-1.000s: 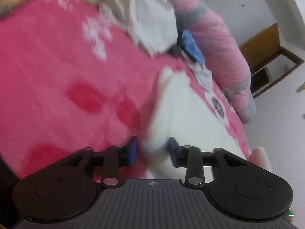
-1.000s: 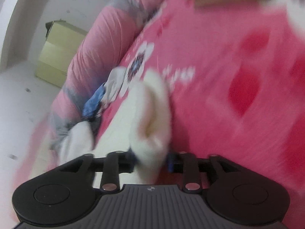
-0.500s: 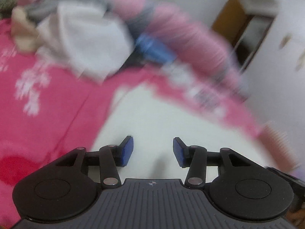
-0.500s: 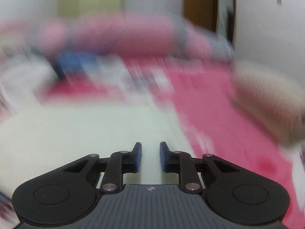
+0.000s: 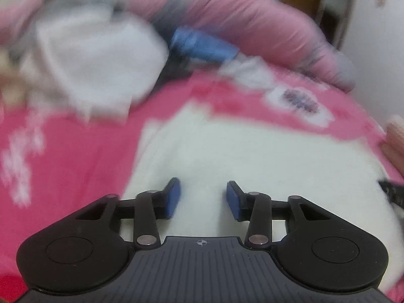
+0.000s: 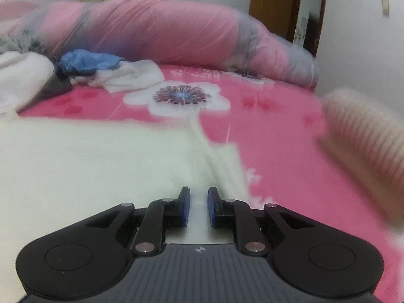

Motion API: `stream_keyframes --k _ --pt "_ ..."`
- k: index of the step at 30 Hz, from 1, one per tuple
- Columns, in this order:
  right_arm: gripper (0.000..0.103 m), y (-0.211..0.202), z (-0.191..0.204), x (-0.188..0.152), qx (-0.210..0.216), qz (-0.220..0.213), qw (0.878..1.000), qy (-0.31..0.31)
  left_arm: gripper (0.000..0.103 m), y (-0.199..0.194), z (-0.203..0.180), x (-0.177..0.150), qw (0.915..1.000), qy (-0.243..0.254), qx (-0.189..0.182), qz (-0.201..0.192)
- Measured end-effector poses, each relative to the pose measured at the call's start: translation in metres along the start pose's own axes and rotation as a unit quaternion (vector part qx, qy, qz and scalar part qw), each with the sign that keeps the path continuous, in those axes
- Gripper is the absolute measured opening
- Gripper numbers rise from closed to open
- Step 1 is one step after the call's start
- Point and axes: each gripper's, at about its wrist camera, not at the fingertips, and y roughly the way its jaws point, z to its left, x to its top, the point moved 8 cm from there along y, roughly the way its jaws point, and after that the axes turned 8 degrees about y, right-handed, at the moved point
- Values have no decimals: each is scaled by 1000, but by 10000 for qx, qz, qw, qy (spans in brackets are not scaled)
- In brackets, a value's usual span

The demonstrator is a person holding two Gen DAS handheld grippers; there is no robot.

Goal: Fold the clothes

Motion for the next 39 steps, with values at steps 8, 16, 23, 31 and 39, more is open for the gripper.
stream_keyframes --k 8,16,23,31,39 --pt "17 -12 23 51 719 -225 9966 325 44 -3 -11 38 9984 -262 -449 -226" --pt "17 53 24 30 783 387 9941 647 42 41 -5 22 9997 107 199 -104" --pt "18 33 33 35 741 316 9938 761 43 38 -4 20 9994 177 235 -191" --pt "45 -65 112 31 2444 -287 9687 -317 45 40 -3 20 9996 119 86 -236" --pt "103 -87 91 33 1635 437 9855 -80 48 38 4 18 9987 -199 -266 -376"
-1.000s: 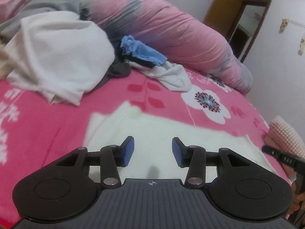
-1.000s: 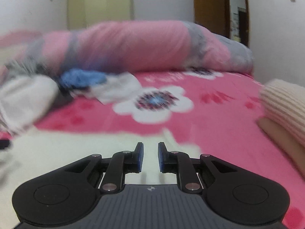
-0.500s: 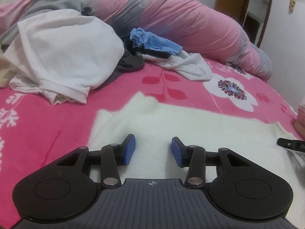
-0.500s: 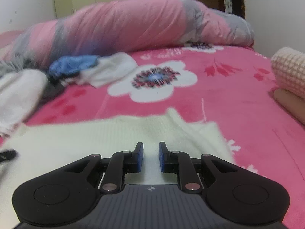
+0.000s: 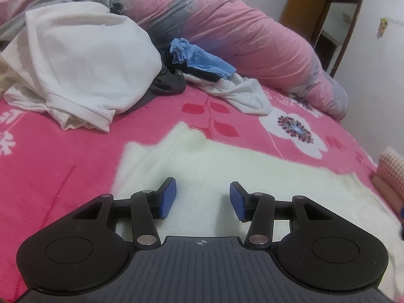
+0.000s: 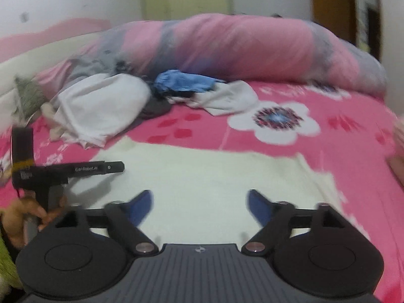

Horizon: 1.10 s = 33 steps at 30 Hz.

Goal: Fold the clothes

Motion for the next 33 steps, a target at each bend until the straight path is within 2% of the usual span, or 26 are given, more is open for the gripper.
stream_keyframes --k 4,9,12,18,21,24,26,29,33 --pt "103 -15 -5 -7 -476 -53 9985 269 49 -1 1 -1 9999 -88 -110 -62" --pt "103 1 -10 -21 -1363 82 9906 57 50 -2 4 -1 9996 -169 -218 -92" --pt "103 20 -17 -33 -1435 311 9890 167 50 -2 5 -1 9994 -204 -254 -113" --pt "103 33 -37 -34 -1598 745 9797 958 50 -3 6 -1 9992 -239 -304 -140" --pt "103 32 -38 -27 -1737 648 9796 776 50 -2 6 -1 9992 -227 -303 -146" --pt "103 50 -45 -39 -1934 920 9754 522 50 -2 6 -1 9992 -217 -302 -148" --pt "103 56 -50 -47 -1761 846 9790 589 51 -2 6 -1 9992 -209 -300 -148" --pt "103 56 -50 -45 -1731 886 9790 615 55 -3 6 -1 9988 -252 -380 -187" --pt "103 56 -49 -45 -1722 897 9791 601 60 -11 11 0 9955 -610 -649 -322"
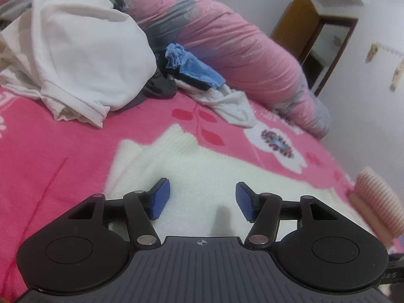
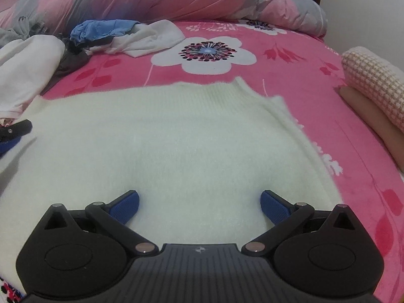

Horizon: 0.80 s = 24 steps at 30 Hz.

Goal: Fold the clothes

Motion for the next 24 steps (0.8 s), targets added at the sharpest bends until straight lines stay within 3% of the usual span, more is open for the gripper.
stream_keyframes --k 9,16,20,24 --pt "103 -2 0 -2 58 -176 9998 2 68 -75 31 5 9883 -1419 -555 20" --pt "103 -3 -1 -3 99 -275 9996 10 70 -100 41 -19 9908 -1188 -413 500" --pt "103 -5 -1 -5 153 -359 9992 7 72 -84 41 -37 9853 -1225 -526 1070" --pt "103 -6 -2 -5 211 -384 9990 -14 73 -73 39 -38 9835 -1281 -632 1110"
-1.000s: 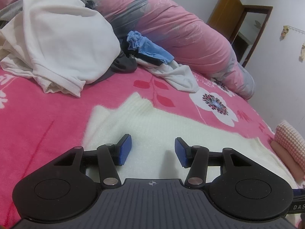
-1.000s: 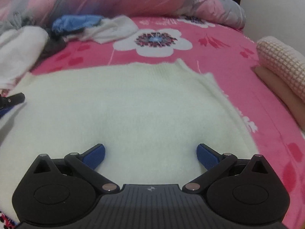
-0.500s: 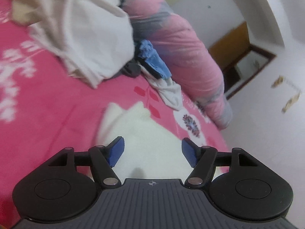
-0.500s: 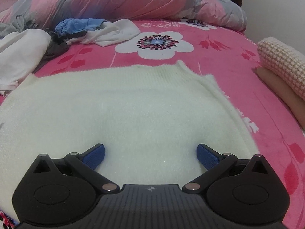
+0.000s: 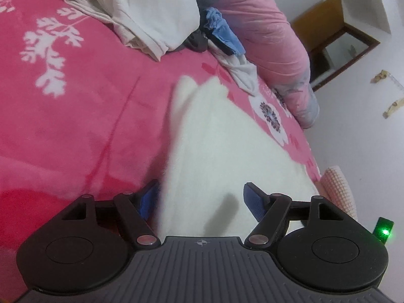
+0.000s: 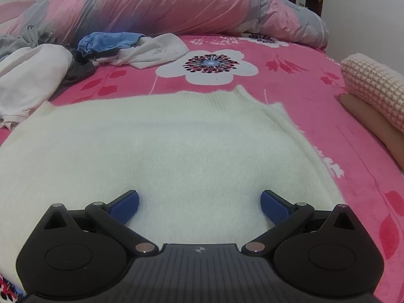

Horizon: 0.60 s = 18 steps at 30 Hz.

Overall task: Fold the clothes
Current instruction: 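Roll the left gripper and close it on the cream sweater's edge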

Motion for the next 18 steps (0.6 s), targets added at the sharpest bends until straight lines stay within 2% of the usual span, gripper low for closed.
stream_keyframes --k 5,8,16,18 --pt "103 0 0 0 31 5 10000 -33 72 11 9 10 9983 -387 -429 70" --pt "103 0 0 0 34 21 10000 -36 71 18 11 16 9970 -417 -632 127" --pt "103 2 1 1 -43 87 10000 -23 71 37 4 27 9971 -208 -719 125" --pt "103 2 2 2 -53 102 9999 -20 62 37 3 26 9975 -121 -695 85"
